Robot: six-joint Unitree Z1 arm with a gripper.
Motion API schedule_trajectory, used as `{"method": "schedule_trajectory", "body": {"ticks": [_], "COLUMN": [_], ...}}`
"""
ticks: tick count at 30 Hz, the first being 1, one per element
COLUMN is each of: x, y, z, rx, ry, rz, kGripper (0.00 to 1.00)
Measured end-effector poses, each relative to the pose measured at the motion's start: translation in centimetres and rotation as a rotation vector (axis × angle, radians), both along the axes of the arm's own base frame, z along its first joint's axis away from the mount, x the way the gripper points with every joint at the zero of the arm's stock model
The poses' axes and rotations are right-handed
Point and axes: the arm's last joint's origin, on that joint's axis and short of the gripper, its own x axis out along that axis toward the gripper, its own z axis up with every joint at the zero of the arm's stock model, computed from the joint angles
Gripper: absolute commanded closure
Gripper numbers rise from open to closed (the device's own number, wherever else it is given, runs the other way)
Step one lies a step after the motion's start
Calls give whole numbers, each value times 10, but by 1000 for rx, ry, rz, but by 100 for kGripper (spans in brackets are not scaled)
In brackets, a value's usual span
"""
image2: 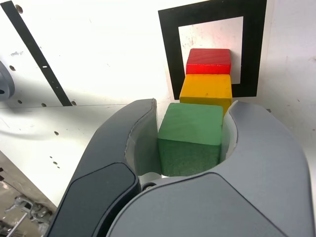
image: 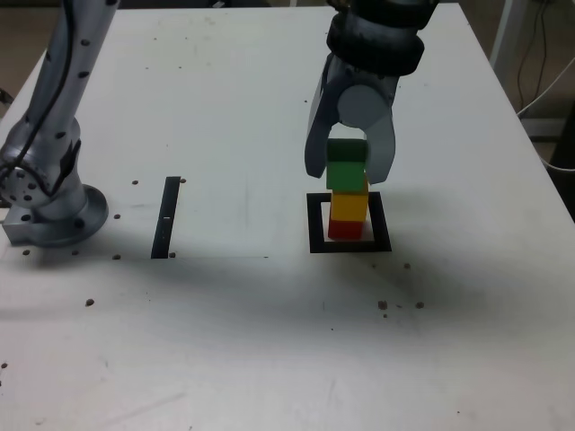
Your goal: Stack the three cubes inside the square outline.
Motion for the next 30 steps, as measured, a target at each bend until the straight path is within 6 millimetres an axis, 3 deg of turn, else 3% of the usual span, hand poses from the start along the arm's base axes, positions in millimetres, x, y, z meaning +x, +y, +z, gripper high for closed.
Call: {"method": "schedule_trajectory", "body": {"ticks": [3, 6, 16, 22, 30], "x": [0, 1, -1, -1, -16], "y": [0, 0, 0, 0, 3], "z": [0, -1, -4, -3, 26], "rx": [0, 0, 1, 5, 34], "ry": [-2, -2, 11, 11, -69], "rz": [0, -1, -1, -2, -9], "kGripper": [19, 11, 10, 3, 1]}}
